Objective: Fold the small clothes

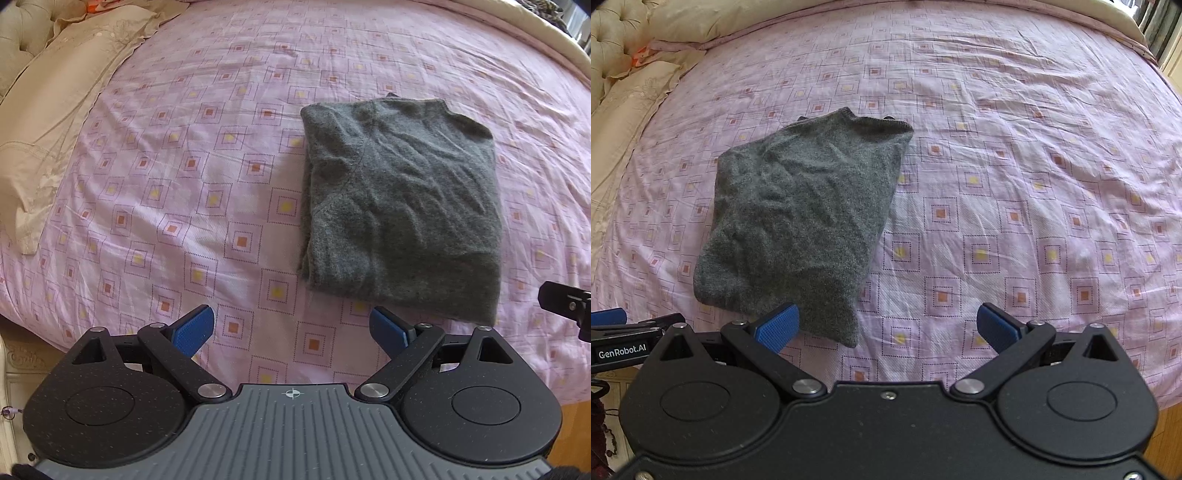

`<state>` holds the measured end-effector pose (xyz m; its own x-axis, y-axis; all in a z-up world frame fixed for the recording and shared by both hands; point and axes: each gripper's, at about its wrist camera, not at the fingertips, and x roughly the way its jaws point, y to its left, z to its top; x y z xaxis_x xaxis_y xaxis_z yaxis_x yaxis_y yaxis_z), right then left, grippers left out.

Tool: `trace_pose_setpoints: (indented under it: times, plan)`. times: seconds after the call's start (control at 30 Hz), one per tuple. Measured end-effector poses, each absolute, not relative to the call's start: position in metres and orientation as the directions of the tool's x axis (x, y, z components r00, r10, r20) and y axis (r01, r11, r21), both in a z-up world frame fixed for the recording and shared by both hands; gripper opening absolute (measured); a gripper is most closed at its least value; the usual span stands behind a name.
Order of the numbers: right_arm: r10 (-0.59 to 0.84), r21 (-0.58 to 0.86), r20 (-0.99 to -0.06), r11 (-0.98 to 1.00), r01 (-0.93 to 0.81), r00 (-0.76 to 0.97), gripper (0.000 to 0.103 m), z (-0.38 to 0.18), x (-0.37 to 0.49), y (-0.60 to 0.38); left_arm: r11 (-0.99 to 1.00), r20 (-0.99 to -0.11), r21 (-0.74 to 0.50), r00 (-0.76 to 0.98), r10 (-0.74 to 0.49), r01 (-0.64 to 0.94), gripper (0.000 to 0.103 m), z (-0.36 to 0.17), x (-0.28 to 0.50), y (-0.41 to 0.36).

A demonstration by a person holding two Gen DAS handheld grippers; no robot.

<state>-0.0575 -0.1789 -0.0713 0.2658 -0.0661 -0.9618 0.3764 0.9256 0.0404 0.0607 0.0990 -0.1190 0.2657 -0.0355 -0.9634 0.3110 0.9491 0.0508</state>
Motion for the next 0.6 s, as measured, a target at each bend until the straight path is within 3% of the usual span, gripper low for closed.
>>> trace_pose_setpoints:
  times: [0.6]
  plan:
    - [-0.056, 0.049, -0.964, 0.925, 0.378, 0.262, 0.102, -0.0752, -0.0552, -0.1815, 0.946, -0.966, 0.057, 0.256, -0.028, 0.319, 0.092, -0.1215, 0.0604, 0.0938]
